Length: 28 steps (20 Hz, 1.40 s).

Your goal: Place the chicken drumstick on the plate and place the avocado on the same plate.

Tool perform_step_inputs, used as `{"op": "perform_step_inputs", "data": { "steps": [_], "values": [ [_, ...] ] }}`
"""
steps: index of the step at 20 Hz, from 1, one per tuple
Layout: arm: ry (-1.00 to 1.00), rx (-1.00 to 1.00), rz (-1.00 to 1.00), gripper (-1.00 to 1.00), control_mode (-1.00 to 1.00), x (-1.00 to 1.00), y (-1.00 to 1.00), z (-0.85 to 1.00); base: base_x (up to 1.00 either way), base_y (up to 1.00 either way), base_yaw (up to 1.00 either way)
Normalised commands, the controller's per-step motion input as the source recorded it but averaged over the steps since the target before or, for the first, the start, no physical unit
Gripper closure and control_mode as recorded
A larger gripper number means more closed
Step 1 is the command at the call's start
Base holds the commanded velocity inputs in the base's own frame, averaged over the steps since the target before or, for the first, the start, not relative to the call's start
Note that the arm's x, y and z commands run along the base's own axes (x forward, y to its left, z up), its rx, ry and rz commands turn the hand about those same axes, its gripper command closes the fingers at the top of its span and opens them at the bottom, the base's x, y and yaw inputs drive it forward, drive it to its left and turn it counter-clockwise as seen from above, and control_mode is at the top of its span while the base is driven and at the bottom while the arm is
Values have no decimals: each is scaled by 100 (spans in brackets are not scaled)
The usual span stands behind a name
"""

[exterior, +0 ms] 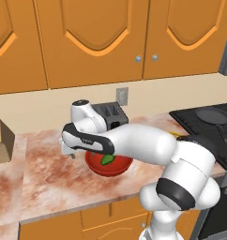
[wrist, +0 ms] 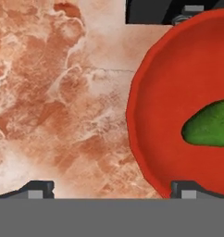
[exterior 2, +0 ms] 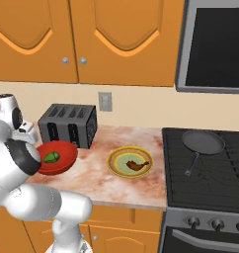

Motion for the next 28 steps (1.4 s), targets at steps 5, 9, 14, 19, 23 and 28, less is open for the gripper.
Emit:
{"op": "perform_step_inputs", "data": {
  "steps": [5, 9, 14, 19, 23, 28],
  "values": [
    [2, -2, -15, -100, -100, 4, -52, -2, 0, 0, 0],
    [0, -6, -1, -100, -100, 2, -55, -6, 0, 0, 0],
    [0, -5, 0, -100, -100, 3, -51, -16, 0, 0, 0],
    [0, -3, 0, -100, -100, 24, -34, -22, 0, 0, 0],
    [0, 0, 0, -100, -100, 34, -26, -20, 0, 0, 0],
    [0, 0, -2, -100, -100, 39, -4, -19, 0, 0, 0]
  ]
}}
